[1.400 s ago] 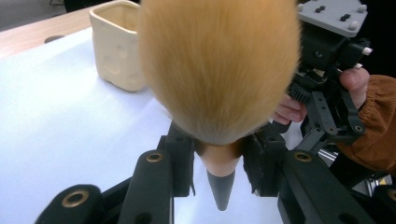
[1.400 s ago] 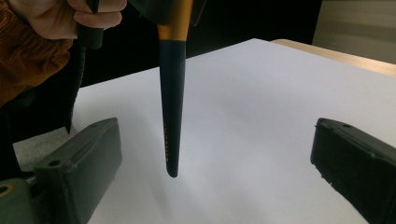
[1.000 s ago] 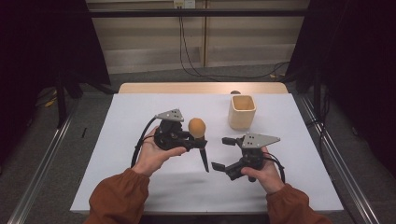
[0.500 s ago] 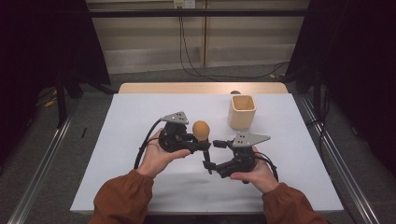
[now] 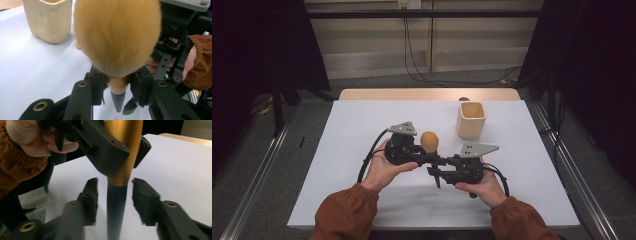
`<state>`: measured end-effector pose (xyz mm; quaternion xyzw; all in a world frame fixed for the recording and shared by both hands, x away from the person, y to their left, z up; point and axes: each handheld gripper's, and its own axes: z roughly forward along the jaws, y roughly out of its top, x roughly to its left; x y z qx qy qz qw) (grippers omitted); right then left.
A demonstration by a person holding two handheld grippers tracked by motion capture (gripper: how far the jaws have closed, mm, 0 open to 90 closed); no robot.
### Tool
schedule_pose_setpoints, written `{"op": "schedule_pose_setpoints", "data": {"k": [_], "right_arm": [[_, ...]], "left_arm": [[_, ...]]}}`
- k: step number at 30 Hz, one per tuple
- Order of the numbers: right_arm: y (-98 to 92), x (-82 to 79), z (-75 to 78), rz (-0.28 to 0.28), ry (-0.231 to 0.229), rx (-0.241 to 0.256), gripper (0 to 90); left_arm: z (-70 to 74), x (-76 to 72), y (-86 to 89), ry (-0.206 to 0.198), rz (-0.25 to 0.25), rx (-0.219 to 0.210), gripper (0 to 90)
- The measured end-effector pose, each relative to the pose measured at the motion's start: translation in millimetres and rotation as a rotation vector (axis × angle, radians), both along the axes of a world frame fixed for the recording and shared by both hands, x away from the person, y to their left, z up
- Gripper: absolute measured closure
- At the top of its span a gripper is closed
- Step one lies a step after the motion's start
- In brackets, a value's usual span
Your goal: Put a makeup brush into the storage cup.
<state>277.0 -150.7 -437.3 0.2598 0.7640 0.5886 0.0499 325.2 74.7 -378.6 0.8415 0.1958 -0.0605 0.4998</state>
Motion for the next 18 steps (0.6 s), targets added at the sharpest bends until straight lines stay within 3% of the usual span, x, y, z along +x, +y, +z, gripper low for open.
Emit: {"op": "schedule_pose_setpoints", "data": {"k": [7, 18], "right_arm": [[-2.1, 1.6, -1.0, 0.001, 0.023, 0.013, 74.1], [-3.6, 3.1, -1.6, -0.011, 0.021, 0.007, 74.8]], "left_arm": [[-1.6, -0.1, -0.5, -0.003, 0.000, -0.001, 66.3], [-4.2, -0.1, -1.5, -0.018, 0.012, -0.014, 66.2]]}}
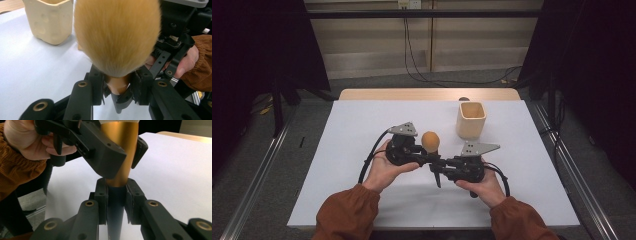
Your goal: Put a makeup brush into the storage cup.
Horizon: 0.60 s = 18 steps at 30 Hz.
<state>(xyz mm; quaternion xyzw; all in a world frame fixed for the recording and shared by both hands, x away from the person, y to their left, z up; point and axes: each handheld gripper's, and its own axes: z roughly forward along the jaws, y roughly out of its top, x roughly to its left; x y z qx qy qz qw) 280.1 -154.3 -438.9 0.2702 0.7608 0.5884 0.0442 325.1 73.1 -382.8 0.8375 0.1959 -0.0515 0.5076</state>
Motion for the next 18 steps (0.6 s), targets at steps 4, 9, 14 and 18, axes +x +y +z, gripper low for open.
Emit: {"op": "schedule_pose_setpoints", "data": {"k": [4, 9, 14, 18], "right_arm": [[-0.4, -0.1, 0.0, 0.004, -0.001, -0.006, 74.8], [-0.7, -0.1, 0.3, 0.003, -0.007, -0.007, 74.9], [-1.4, -0.4, 0.7, -0.001, -0.017, -0.012, 74.9], [-3.3, 0.2, 1.0, -0.007, -0.021, -0.007, 74.9]], "left_arm": [[-2.7, -0.3, 1.2, 0.005, 0.008, -0.015, 66.0], [-3.7, -1.0, 1.4, 0.001, 0.013, -0.028, 65.7], [-4.5, -1.3, 1.7, 0.007, 0.026, -0.052, 63.1], [-4.8, -0.9, 3.6, 0.006, 0.041, -0.053, 57.4]]}}
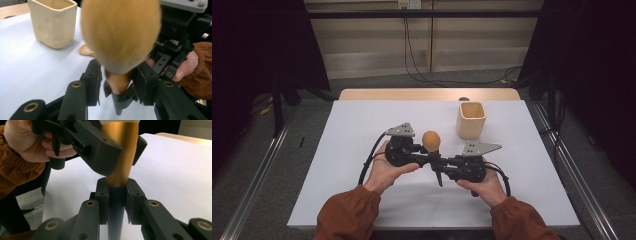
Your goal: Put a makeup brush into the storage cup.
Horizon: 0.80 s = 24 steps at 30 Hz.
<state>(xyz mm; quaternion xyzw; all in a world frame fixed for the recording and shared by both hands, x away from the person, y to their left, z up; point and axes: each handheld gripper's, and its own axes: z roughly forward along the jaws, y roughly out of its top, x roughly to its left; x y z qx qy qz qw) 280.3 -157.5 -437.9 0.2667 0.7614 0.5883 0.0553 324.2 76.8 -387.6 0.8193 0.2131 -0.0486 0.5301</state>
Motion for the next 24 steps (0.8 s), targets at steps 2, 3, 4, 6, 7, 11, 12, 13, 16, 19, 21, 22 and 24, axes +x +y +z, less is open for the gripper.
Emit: {"op": "schedule_pose_setpoints", "data": {"k": [2, 3, 4, 6, 7, 11, 12, 13, 16, 19, 21, 22, 24], "right_arm": [[-1.4, 0.3, 0.8, -0.006, 0.000, -0.003, 74.9], [-2.2, 0.4, 0.9, -0.010, -0.001, -0.001, 74.9], [-3.1, 0.8, 0.8, -0.014, -0.002, 0.000, 74.9], [-5.2, 1.3, 0.7, -0.019, -0.004, -0.001, 74.9], [-6.5, 1.6, 1.0, -0.025, -0.003, 0.001, 74.9], [-9.2, 2.2, 2.5, -0.035, -0.009, 0.005, 74.9], [-9.8, 2.2, 2.8, -0.036, -0.008, 0.008, 74.9], [-10.3, 2.3, 3.1, -0.036, -0.009, 0.008, 74.9], [-11.5, 2.9, 3.9, -0.043, -0.012, 0.009, 74.9], [-13.0, 3.0, 5.0, -0.052, -0.017, 0.008, 74.9], [-14.4, 3.4, 6.2, -0.057, -0.019, 0.010, 74.9], [-15.3, 3.5, 6.8, -0.061, -0.021, 0.011, 74.9], [-17.2, 4.1, 7.5, -0.069, -0.022, 0.012, 74.9]], "left_arm": [[-0.1, -0.6, 0.5, -0.015, 0.009, 0.015, 53.0], [-0.2, -0.8, 1.1, -0.012, 0.012, 0.015, 49.7], [-0.3, -0.8, 2.4, -0.016, 0.017, 0.009, 47.2], [0.0, -1.1, 4.6, -0.021, 0.026, 0.007, 44.2], [0.2, -1.0, 5.8, -0.026, 0.031, 0.003, 41.7], [-0.2, -1.6, 10.9, -0.029, 0.050, 0.000, 35.9], [-0.8, -1.9, 11.7, -0.033, 0.056, -0.002, 34.4], [-1.1, -2.0, 12.6, -0.032, 0.066, 0.004, 31.4], [-2.1, -2.6, 16.1, -0.037, 0.078, -0.006, 26.5], [-2.5, -3.7, 20.2, -0.059, 0.106, -0.002, 18.0], [-3.0, -4.6, 24.5, -0.081, 0.127, 0.000, 14.4], [-2.8, -4.6, 26.3, -0.083, 0.131, 0.007, 13.2], [-3.6, -5.4, 32.0, -0.101, 0.154, -0.009, 13.1]]}}
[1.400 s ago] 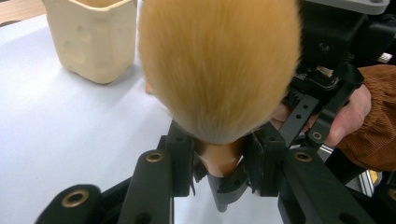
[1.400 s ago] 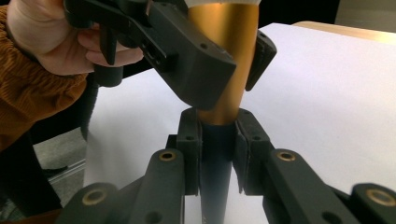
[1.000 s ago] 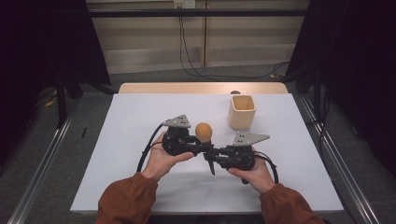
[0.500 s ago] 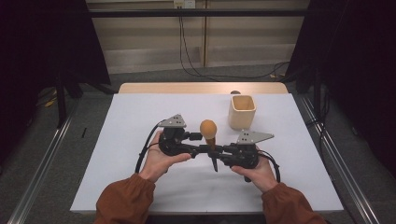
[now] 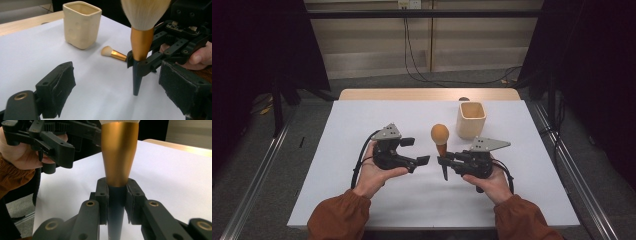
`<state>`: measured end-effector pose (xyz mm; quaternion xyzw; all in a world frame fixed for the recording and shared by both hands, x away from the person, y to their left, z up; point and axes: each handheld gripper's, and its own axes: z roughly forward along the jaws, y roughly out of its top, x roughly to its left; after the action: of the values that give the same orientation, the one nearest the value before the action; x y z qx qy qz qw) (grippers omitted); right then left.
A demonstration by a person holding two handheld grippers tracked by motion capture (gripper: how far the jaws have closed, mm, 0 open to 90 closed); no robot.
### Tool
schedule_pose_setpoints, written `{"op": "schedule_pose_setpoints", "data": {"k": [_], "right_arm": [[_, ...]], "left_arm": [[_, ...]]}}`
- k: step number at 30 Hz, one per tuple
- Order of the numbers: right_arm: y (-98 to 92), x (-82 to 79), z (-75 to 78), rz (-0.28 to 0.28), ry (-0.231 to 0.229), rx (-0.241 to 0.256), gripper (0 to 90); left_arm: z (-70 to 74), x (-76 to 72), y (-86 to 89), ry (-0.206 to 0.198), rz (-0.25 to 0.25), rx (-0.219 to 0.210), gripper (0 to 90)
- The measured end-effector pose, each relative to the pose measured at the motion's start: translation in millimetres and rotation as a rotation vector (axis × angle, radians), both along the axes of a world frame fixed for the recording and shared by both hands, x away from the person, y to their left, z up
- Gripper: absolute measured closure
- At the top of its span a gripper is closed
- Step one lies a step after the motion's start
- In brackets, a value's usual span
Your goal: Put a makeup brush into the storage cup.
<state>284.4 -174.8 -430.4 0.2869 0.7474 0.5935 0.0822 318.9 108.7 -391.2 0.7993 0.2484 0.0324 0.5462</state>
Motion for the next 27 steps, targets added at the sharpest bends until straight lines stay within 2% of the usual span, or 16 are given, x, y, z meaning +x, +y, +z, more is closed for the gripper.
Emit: {"op": "schedule_pose_setpoints", "data": {"k": [3, 6, 7, 9, 13, 15, 19, 21, 24, 27], "right_arm": [[-3.4, 0.8, 1.1, -0.016, -0.003, 0.002, 74.9], [-6.8, 1.3, 2.8, -0.028, -0.008, 0.006, 74.9], [-8.3, 1.5, 3.7, -0.032, -0.009, 0.006, 74.9], [-10.2, 2.1, 4.5, -0.040, -0.012, 0.009, 74.9], [-14.0, 3.3, 6.1, -0.052, -0.016, 0.010, 74.9], [-16.1, 3.8, 7.3, -0.058, -0.019, 0.009, 74.9], [-24.2, 5.2, 13.1, -0.085, -0.032, 0.015, 74.9], [-28.1, 5.7, 15.0, -0.097, -0.034, 0.018, 74.9], [-33.9, 7.1, 16.7, -0.116, -0.037, 0.018, 74.9], [-38.9, 9.1, 17.2, -0.129, -0.040, 0.017, 74.9]], "left_arm": [[-1.7, -0.1, 4.9, -0.023, 0.019, -0.008, 11.4], [-1.7, -1.9, 8.9, -0.029, 0.034, -0.015, 9.1], [-1.1, -2.6, 10.3, -0.033, 0.037, -0.006, 7.8], [-0.8, -3.6, 14.1, -0.034, 0.042, -0.017, 7.8], [-2.1, -4.6, 20.9, -0.026, 0.059, -0.007, 5.5], [-4.0, -6.1, 25.3, -0.041, 0.061, 0.013, 4.7], [-6.3, -8.0, 31.0, -0.030, 0.079, 0.009, 3.9], [-6.5, -9.8, 34.2, -0.049, 0.085, 0.004, 3.9], [-6.9, -12.0, 38.8, -0.050, 0.076, -0.018, 3.3], [-9.0, -14.9, 43.2, -0.075, 0.099, -0.002, 2.9]]}}
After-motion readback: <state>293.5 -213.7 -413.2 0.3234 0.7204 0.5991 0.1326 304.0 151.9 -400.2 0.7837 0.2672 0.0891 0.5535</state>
